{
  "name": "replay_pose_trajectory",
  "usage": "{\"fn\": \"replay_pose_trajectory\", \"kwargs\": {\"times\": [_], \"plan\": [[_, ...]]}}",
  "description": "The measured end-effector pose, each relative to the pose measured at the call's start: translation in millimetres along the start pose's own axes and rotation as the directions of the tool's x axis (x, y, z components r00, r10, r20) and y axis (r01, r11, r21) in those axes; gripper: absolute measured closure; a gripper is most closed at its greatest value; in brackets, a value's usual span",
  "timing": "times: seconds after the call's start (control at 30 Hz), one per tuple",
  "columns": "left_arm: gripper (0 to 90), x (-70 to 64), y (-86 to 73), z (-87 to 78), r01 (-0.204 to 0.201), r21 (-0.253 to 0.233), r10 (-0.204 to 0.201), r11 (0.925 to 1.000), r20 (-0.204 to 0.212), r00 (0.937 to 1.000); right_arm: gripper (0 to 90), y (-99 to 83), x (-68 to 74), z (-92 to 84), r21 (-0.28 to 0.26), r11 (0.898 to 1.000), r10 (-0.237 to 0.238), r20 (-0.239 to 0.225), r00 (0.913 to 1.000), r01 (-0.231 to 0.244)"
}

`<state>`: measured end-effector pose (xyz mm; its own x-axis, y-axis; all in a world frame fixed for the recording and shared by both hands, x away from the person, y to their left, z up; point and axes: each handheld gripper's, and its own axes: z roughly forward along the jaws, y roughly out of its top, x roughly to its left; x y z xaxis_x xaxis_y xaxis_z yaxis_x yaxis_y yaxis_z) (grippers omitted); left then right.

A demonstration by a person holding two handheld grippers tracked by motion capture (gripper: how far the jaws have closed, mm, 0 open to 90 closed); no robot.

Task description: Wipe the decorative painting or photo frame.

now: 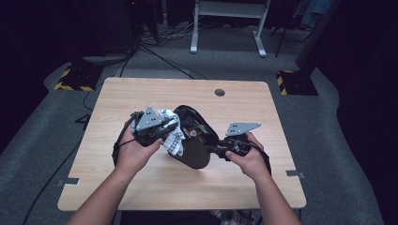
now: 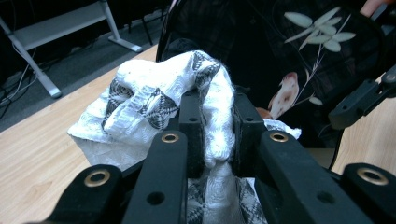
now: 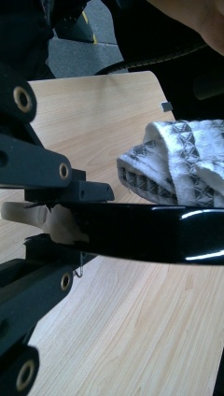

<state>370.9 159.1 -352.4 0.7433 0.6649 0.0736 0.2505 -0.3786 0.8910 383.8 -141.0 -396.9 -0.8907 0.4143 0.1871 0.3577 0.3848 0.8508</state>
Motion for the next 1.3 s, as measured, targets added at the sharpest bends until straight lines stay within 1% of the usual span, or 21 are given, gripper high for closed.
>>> {"fn": "replay_pose_trajectory", "kwargs": {"times": [0.13,0.33,0.4,0.53,0.63,0.8,0.9,0.97,1.1,1.17,1.23,1.3], "plan": [[78.4,-0.5,7.1,0.0,-0.007,-0.009,0.007,0.9999,0.002,1.0000,77.7,0.2,0.1,0.2,0.000,1.000,0.004,0.006,1.0000,-0.004],[78.4,-3.8,18.5,-1.0,-0.027,-0.019,0.027,0.9995,0.006,0.9996,77.7,0.5,1.0,1.2,0.003,1.000,0.002,0.015,0.9999,-0.002],[78.4,-4.3,20.1,-1.1,-0.031,-0.023,0.031,0.9993,0.008,0.9995,77.7,0.7,1.1,1.1,0.006,1.000,0.001,0.017,0.9999,-0.001],[78.3,-8.1,27.8,-2.0,-0.039,-0.037,0.040,0.9985,0.013,0.9991,77.8,0.9,1.5,1.4,0.006,1.000,0.003,0.019,0.9998,-0.003],[78.3,-10.9,31.8,-0.7,-0.049,-0.037,0.050,0.9981,0.017,0.9986,77.7,1.2,1.8,2.0,0.009,1.000,-0.002,0.025,0.9997,0.002],[78.3,-9.8,32.1,0.8,-0.044,-0.041,0.045,0.9982,0.017,0.9988,77.4,1.4,2.8,1.8,0.010,1.000,-0.005,0.029,0.9996,0.004],[78.4,-6.6,29.8,0.5,-0.045,-0.042,0.046,0.9981,0.013,0.9989,77.3,1.5,3.0,2.0,0.011,1.000,-0.007,0.030,0.9995,0.007],[78.4,-3.4,27.2,0.8,-0.029,-0.037,0.030,0.9989,0.011,0.9995,77.2,1.6,3.2,2.2,0.010,1.000,-0.008,0.030,0.9995,0.008],[78.4,-1.2,25.7,0.7,-0.014,-0.037,0.015,0.9992,0.011,0.9998,77.0,2.0,4.1,2.5,0.012,1.000,-0.008,0.033,0.9994,0.008],[78.3,-3.7,26.9,0.5,-0.024,-0.033,0.024,0.9992,0.002,0.9997,77.1,2.4,4.6,2.9,0.014,1.000,-0.011,0.037,0.9993,0.011],[78.3,-6.4,28.9,0.7,-0.038,-0.033,0.039,0.9987,0.006,0.9992,77.1,2.8,5.3,3.6,0.022,1.000,-0.012,0.039,0.9992,0.011],[78.3,-8.6,30.8,0.8,-0.038,-0.040,0.039,0.9985,0.013,0.9992,77.1,3.0,5.6,4.3,0.022,1.000,-0.012,0.041,0.9991,0.011]]}}
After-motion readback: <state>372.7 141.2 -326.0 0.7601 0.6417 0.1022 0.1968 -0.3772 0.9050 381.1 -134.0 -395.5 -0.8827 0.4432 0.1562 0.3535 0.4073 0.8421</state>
